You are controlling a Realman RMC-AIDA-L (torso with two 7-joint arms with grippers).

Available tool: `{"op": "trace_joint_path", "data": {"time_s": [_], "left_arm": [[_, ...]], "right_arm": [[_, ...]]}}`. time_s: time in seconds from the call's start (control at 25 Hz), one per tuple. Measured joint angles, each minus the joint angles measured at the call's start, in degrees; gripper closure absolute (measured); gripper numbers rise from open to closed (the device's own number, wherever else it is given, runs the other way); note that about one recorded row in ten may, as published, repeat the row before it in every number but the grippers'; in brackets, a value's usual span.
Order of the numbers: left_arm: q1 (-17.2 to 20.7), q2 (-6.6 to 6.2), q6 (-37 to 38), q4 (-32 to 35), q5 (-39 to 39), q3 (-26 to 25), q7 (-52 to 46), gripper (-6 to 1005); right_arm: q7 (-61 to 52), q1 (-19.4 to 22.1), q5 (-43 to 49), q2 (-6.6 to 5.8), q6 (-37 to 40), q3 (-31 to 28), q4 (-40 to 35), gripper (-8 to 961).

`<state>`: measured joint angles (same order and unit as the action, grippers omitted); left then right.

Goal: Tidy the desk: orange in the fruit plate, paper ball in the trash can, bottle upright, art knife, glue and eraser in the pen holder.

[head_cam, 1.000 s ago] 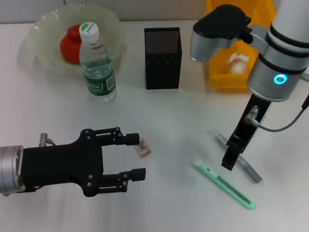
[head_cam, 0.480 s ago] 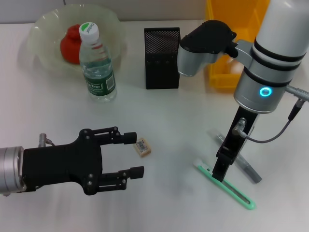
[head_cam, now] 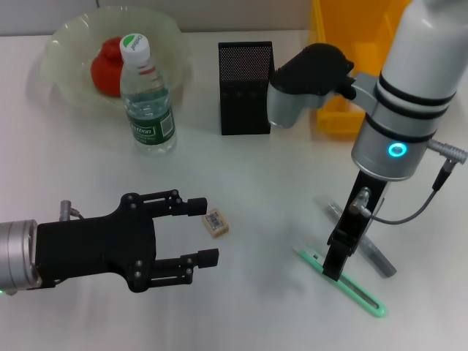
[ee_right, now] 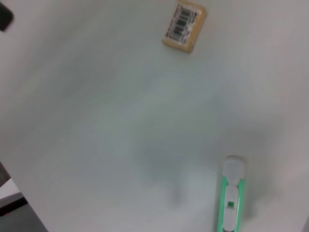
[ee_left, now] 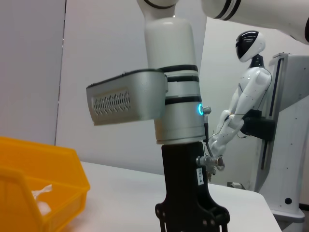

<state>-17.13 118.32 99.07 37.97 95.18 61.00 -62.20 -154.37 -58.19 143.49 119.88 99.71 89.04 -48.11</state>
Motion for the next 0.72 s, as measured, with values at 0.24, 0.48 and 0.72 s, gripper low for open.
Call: {"op": "trace_joint_path", "data": {"time_s": [0.24,0.48,0.72], "left_arm": [[-0.01,0.06,-0.07,-0.04,0.0,0.0,-0.01,316],[0.2,0.01,-0.33,-0.09,0.0,0.0,0.0,317],[0.36,-0.01,-0.68,-0.09,0.0,0.0,0.53,318]], "right_arm": [[-0.66,0.06,-1.53,0.0,-2.22,2.28,0.7,396],[-1.58,1.09,-3.46,-0.01,-4.44,3.47,0.72,399],[-2.52,1.55,-3.49,0.0,-5.79,6.06,0.31,402]]}}
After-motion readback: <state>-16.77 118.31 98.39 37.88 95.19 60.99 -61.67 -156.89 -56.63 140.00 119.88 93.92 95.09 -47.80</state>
